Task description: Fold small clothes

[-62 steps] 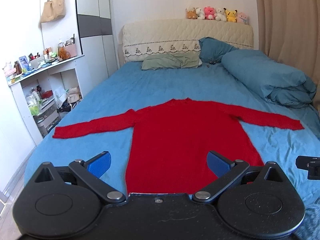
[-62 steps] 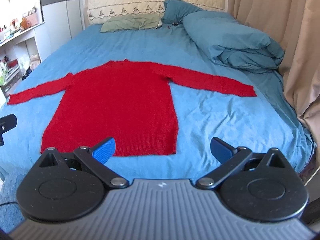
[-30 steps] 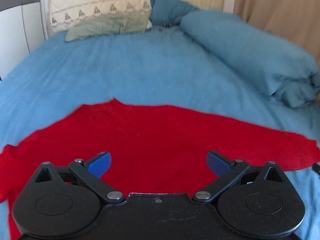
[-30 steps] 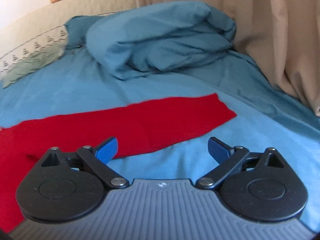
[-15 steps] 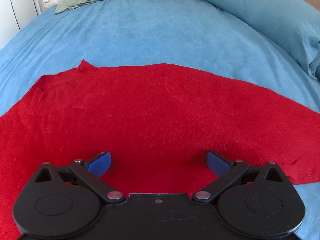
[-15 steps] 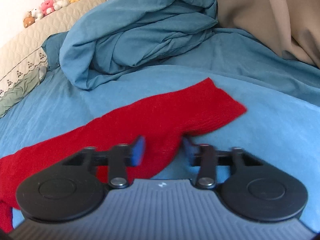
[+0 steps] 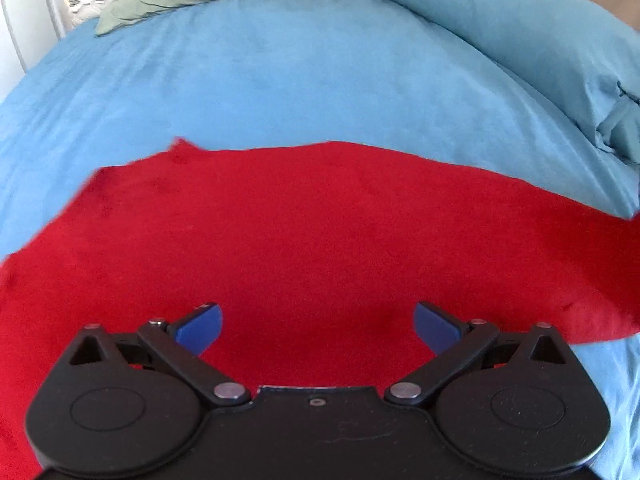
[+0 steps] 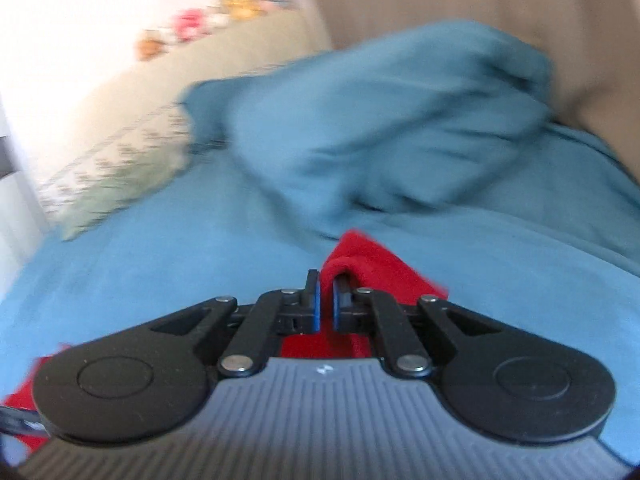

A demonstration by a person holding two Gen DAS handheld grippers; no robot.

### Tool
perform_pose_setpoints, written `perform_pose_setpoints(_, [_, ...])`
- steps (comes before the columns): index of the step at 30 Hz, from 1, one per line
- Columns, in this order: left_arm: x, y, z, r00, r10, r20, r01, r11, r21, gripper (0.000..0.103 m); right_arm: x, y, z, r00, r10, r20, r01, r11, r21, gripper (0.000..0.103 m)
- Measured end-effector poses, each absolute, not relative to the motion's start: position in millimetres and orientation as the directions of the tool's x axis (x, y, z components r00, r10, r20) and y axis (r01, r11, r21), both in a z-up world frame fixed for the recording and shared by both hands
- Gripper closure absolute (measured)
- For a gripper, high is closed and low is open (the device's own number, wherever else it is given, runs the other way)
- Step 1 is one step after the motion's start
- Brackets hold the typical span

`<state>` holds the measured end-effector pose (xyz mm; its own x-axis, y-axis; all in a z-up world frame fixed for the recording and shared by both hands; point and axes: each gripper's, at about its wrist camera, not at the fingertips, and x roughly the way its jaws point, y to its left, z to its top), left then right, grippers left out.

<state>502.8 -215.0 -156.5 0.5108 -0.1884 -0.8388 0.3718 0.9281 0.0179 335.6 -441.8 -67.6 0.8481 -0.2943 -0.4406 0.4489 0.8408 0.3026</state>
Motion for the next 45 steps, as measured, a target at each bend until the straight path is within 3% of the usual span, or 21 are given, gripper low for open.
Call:
perform_pose_setpoints(5, [493, -161, -129, 0.619, -0.073, -0.782, 0.315, 0.935, 0.162, 0.0, 398, -337, -47, 0.924, -0.017, -0.382, 0.151, 0.933, 0.326, 0.082])
perform_pose_setpoints(8, [492, -113, -121, 0.653, -0.025, -0.757, 0.259, 0.947, 0.192, 0.0, 429, -261, -67, 0.895, 0.14, -0.423, -0.012, 0.956, 0.292, 0.082])
perform_pose_setpoints(14, [490, -14, -134, 0.626, -0.024, -0.78, 0.125, 0.99, 0.07, 0.0, 447, -173, -152, 0.78, 0.249, -0.575, -0.131, 0.962, 0.239, 0.082])
perform_pose_setpoints(18, [486, 11, -136, 0.63, -0.064, -0.774, 0.1, 0.995, -0.001, 0.0, 437, -163, -177, 0.77, 0.249, -0.588, -0.15, 0.966, 0.212, 0.08])
perform_pose_setpoints(19, [486, 12, -135, 0.632, -0.068, -0.772, 0.098, 0.995, -0.008, 0.0, 434, -164, -176, 0.774, 0.251, -0.581, -0.155, 0.965, 0.211, 0.077])
perform_pose_setpoints(21, [487, 4, -132, 0.637, -0.083, -0.767, 0.107, 0.994, -0.018, 0.0, 428, -165, -170, 0.768, 0.268, -0.582, -0.18, 0.962, 0.205, 0.051])
perform_pose_setpoints(22, [492, 1, -129, 0.64, -0.093, -0.763, 0.118, 0.993, -0.022, 0.0, 420, -169, -166, 0.778, 0.261, -0.572, -0.189, 0.965, 0.183, 0.029])
perform_pose_setpoints(23, [489, -5, -125, 0.645, -0.107, -0.757, 0.135, 0.991, -0.025, 0.0, 411, -173, -161, 0.797, 0.238, -0.555, -0.187, 0.971, 0.147, 0.013])
perform_pose_setpoints(25, [480, -23, -114, 0.66, -0.142, -0.738, 0.19, 0.982, -0.019, 0.0, 393, -183, -148, 0.826, 0.202, -0.526, -0.185, 0.979, 0.086, 0.004])
perform_pose_setpoints(31, [476, -107, -115, 0.626, -0.24, -0.742, 0.402, 0.915, 0.044, 0.0, 351, -227, -146, 0.821, 0.093, -0.564, -0.096, 0.995, 0.024, 0.002])
perform_pose_setpoints(33, [480, -128, -128, 0.595, -0.27, -0.757, 0.44, 0.898, 0.025, 0.01, 341, -235, -154, 0.806, 0.082, -0.586, -0.079, 0.996, 0.03, 0.002])
perform_pose_setpoints(38, [496, -152, -162, 0.524, -0.314, -0.792, 0.458, 0.887, -0.048, 0.047, 325, -250, -170, 0.786, 0.102, -0.609, -0.047, 0.993, 0.106, 0.002])
perform_pose_setpoints(43, [505, -127, -171, 0.559, -0.328, -0.761, 0.358, 0.924, -0.135, 0.063, 323, -254, -172, 0.795, 0.097, -0.598, -0.024, 0.991, 0.129, 0.002])
perform_pose_setpoints(45, [506, -110, -172, 0.581, -0.327, -0.745, 0.311, 0.935, -0.168, 0.063, 326, -252, -171, 0.795, 0.095, -0.599, -0.021, 0.991, 0.129, 0.002])
